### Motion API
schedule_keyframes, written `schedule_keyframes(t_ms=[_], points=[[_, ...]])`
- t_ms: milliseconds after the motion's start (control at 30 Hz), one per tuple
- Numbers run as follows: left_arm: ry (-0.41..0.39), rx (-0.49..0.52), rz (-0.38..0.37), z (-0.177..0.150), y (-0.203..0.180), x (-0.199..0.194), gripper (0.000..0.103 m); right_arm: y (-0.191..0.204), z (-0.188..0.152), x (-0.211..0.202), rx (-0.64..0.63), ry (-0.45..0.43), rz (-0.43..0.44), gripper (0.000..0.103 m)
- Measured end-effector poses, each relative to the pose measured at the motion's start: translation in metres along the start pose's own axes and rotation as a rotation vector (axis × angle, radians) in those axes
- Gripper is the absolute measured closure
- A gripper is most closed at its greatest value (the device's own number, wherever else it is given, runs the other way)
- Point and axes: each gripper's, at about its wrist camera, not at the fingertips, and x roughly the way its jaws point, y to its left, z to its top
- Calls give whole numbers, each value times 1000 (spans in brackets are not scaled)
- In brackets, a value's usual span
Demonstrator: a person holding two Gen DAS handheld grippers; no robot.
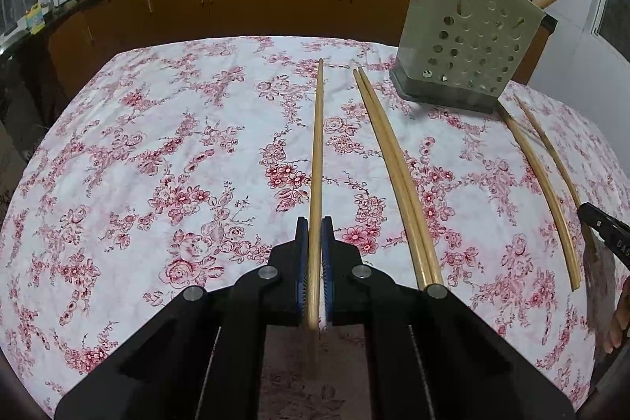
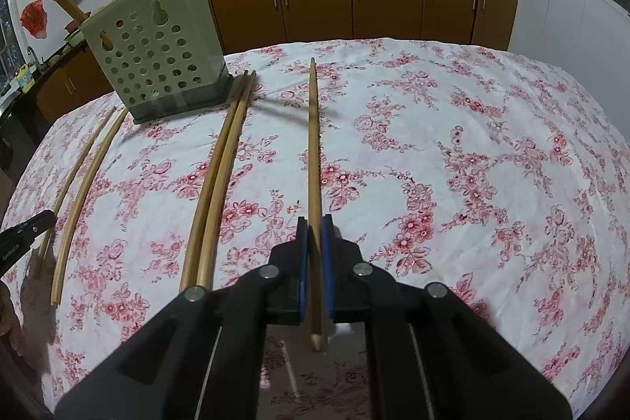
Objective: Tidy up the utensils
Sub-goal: 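Close the right tool on a chopstick while the left tool grasps another chopstick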
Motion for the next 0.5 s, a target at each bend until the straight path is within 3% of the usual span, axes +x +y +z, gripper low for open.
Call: schedule_keyframes(t_ms=[500], points=[[1,3,-7,-3,-1,-3,95,3,-3,-2,-5,0,1,94]])
